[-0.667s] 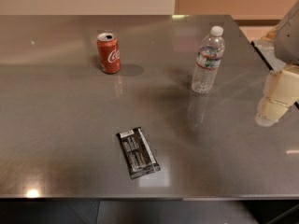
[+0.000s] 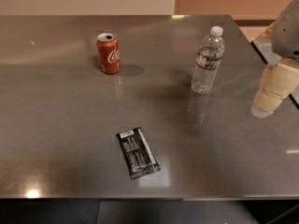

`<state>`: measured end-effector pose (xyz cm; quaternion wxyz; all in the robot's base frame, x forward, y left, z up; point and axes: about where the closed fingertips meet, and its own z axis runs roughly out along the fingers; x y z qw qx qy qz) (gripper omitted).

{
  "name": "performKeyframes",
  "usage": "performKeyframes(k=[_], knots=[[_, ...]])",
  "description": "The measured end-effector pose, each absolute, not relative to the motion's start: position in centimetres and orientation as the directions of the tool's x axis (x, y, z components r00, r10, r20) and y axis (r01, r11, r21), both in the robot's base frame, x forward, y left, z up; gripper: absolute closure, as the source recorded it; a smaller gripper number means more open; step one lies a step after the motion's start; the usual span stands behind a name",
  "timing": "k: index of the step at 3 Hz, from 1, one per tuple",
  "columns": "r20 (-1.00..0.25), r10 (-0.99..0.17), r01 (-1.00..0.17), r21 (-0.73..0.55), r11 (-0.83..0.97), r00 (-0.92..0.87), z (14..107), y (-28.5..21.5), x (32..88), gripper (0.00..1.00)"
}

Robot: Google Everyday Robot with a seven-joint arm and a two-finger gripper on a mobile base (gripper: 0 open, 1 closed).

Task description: Move water bottle near rxbar chocolate

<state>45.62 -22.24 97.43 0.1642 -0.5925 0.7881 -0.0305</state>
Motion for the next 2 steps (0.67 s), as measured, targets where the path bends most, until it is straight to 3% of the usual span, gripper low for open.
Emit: performKeyframes(k=[2], knots=[[-0.299,-0.901,-0.882,-0.258,0.394,-0.315,96.5,-24.2,51.8,0.0]])
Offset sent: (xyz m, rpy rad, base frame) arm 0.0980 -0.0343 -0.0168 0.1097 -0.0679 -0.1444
